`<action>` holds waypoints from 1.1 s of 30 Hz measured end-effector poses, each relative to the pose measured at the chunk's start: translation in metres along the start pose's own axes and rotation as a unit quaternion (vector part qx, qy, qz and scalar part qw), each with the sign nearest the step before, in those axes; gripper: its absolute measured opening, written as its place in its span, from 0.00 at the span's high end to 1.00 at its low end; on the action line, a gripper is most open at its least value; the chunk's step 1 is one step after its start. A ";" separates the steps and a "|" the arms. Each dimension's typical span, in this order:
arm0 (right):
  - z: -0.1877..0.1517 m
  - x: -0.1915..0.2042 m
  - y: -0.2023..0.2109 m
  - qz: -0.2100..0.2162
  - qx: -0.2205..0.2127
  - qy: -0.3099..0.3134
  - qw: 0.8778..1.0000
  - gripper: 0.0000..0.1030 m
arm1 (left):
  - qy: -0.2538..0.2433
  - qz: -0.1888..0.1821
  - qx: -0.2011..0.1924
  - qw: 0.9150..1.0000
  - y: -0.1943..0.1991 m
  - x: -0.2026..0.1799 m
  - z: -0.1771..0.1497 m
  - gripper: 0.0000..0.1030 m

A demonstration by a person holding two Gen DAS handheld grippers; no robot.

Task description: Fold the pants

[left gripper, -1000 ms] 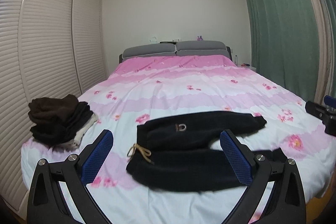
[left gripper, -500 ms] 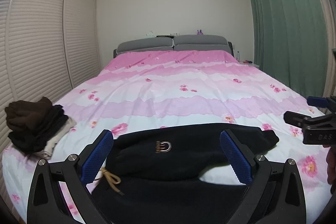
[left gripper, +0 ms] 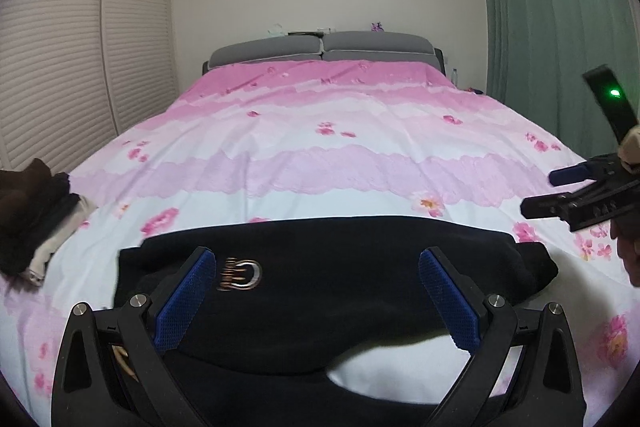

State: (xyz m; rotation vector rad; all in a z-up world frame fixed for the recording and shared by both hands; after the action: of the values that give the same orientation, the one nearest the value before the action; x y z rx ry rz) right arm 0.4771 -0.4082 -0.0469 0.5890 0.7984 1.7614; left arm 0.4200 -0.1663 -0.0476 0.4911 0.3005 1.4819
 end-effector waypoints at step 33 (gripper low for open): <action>-0.049 -0.013 0.039 0.094 -0.017 -0.008 0.995 0.94 | -0.015 0.016 -0.032 0.999 0.050 0.001 -0.003 0.00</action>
State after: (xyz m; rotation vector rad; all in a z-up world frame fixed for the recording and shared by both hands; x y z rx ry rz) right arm 0.4222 -0.4402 -0.0498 0.6737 0.7196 1.9354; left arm 0.3749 -0.1644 -0.0254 0.4682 0.2210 1.5086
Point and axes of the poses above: each gripper's, at about its wrist camera, not at the fingertips, and y roughly against the way its jaws point, x to its left, z to its top, the point moved 1 cm from there along -y, roughly the way its jaws point, and after that the axes turned 3 degrees about -y, right-handed, at the moved point
